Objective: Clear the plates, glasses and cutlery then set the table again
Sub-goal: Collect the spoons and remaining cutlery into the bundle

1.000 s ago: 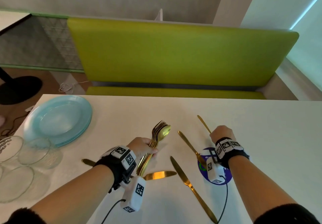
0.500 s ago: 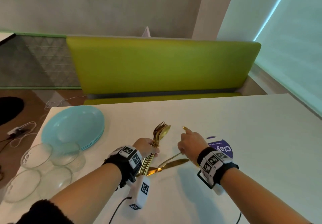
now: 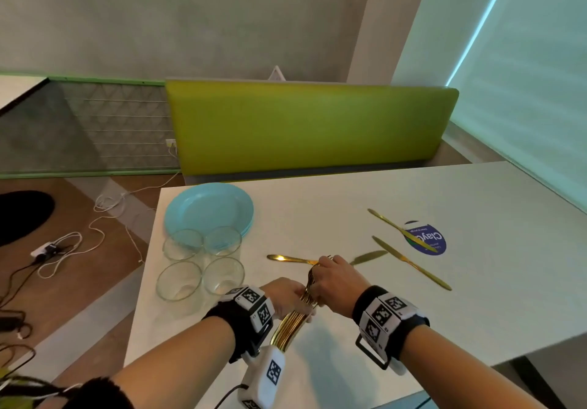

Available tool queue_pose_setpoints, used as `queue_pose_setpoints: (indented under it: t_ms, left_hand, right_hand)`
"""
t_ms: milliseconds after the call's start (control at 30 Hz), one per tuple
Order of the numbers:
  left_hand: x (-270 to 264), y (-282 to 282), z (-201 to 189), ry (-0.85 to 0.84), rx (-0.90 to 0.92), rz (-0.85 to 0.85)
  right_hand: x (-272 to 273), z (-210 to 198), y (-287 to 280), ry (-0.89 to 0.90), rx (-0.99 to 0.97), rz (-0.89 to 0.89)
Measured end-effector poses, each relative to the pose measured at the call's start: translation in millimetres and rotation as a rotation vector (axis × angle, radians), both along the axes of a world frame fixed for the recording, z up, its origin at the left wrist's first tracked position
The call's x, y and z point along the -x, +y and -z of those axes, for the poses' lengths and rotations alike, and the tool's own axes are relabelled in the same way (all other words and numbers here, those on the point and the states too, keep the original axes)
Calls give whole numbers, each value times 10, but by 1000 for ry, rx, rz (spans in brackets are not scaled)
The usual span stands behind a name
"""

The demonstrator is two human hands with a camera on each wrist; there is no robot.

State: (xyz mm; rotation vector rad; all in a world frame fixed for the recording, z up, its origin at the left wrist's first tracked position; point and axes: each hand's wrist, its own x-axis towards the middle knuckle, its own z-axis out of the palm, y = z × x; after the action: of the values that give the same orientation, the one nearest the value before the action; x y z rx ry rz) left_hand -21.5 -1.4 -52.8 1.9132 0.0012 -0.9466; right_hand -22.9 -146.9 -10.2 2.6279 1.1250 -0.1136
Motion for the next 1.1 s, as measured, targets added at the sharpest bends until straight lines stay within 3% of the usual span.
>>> queue_pose_setpoints:
  t_ms: [133,533,633,733,900,1100]
  left_hand:
    - [258,230,37,67,78,-8]
    - [650,643,207,35,23,-58]
    - [679,718,205,-16,-108,-25]
    - [683,841,181,-171,-406,108]
    - [757,1154,170,-297,-722,274]
    - [850,1373,317,-286,-826,318]
  right_hand:
    - [255,95,233,-8,-15,-8]
    - [696,284,633,33,-146,20]
    - [738,361,714,48,-161,60]
    - [740,382,754,83,-197,102]
    - [760,329,648,99,-190,130]
    - [796,326,463,127,-140,197]
